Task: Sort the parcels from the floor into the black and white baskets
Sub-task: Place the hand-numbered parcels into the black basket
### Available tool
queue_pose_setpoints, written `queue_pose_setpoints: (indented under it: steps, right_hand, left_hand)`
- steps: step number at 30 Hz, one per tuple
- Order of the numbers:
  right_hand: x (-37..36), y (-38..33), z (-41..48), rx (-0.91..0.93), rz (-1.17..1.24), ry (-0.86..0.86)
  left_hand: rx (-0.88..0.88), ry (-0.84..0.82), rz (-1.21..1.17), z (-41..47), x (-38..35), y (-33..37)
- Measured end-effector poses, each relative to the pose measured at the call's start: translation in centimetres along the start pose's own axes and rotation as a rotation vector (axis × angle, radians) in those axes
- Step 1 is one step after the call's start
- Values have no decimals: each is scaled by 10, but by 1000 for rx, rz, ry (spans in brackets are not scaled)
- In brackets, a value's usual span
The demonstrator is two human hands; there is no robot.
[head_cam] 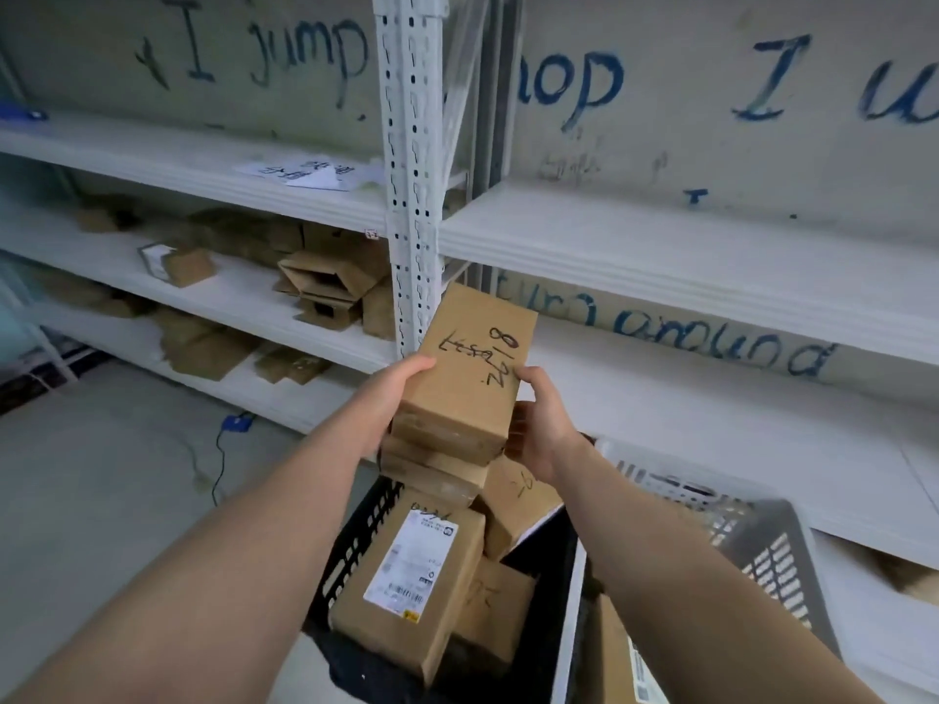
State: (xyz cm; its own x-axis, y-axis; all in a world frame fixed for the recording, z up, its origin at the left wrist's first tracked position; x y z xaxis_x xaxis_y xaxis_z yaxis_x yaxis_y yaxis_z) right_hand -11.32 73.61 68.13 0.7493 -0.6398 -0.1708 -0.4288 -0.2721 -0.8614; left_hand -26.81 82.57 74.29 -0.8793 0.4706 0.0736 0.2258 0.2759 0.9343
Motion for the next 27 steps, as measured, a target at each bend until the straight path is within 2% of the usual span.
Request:
queue_pose_setpoints:
  steps: [6,9,12,20,24,27]
  right_hand:
    - [-13,-5,74,-7,41,42]
    - [-12,-9,101,11,81,78]
    - [-9,1,124,-47,45,129]
    - [-4,20,153,-134,-80,249]
    - [8,25,151,-149,-134,288]
    - [13,42,141,-221,-181,294]
  left_hand:
    - [39,-34,83,90,1,1]
    - [58,-116,137,131,-10,-1]
    - [130,-199,168,160,-19,-16]
    - [203,-257,164,208,-19,-46]
    - [150,-357,244,217,-24,-52]
    - [214,-408,297,212,-21,-69]
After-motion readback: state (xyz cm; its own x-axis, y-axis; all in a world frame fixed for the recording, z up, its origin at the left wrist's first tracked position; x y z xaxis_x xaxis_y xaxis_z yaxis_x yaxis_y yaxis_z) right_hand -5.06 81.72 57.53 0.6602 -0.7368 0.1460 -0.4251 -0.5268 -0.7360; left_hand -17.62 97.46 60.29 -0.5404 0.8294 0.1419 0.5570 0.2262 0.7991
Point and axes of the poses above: each hand's wrist, its own z-axis towards the middle knuckle, its own x-axis out of the back of the hand, y = z × x, the point moved 8 cm from there along z, towards the middle knuckle, and after that the axes turned 5 degrees about y, right-handed, at the moved point
